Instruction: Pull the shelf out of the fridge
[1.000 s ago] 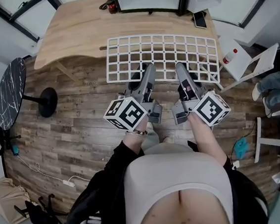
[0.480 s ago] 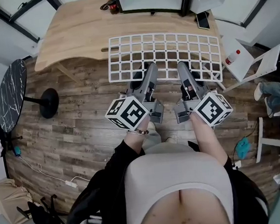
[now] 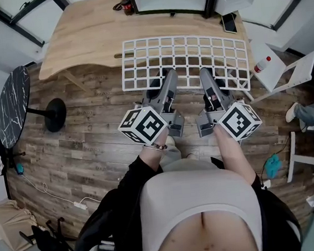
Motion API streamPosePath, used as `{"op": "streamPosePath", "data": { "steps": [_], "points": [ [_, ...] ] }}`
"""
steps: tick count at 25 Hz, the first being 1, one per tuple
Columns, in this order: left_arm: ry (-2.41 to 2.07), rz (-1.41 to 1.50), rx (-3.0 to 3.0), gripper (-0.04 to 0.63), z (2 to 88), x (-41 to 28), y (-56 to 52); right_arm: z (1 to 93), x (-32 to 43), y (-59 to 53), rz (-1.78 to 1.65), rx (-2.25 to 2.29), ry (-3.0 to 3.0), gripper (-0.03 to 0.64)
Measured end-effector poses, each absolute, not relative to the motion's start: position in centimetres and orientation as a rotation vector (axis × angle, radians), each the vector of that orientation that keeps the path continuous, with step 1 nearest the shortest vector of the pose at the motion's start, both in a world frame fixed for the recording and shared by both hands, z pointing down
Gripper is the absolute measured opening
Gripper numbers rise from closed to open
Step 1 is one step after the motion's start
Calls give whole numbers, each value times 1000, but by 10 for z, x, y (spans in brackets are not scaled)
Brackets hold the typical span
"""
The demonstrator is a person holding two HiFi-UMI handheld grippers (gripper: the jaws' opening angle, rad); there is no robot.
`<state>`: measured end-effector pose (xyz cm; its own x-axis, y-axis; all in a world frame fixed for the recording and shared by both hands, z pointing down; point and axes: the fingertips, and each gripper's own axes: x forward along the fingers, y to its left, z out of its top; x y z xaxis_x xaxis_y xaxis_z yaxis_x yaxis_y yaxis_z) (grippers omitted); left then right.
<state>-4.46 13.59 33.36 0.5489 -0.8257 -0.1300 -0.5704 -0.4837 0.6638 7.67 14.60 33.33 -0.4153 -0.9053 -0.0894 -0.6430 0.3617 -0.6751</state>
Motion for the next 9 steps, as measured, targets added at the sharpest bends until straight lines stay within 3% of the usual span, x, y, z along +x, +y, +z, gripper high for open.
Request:
{"op": "streamPosePath", "data": {
  "steps": [9],
  "points": [
    [-1123,-590,2221,146,335,-43,131,335,79,141,-776,-1343,2182,140]
  ]
}}
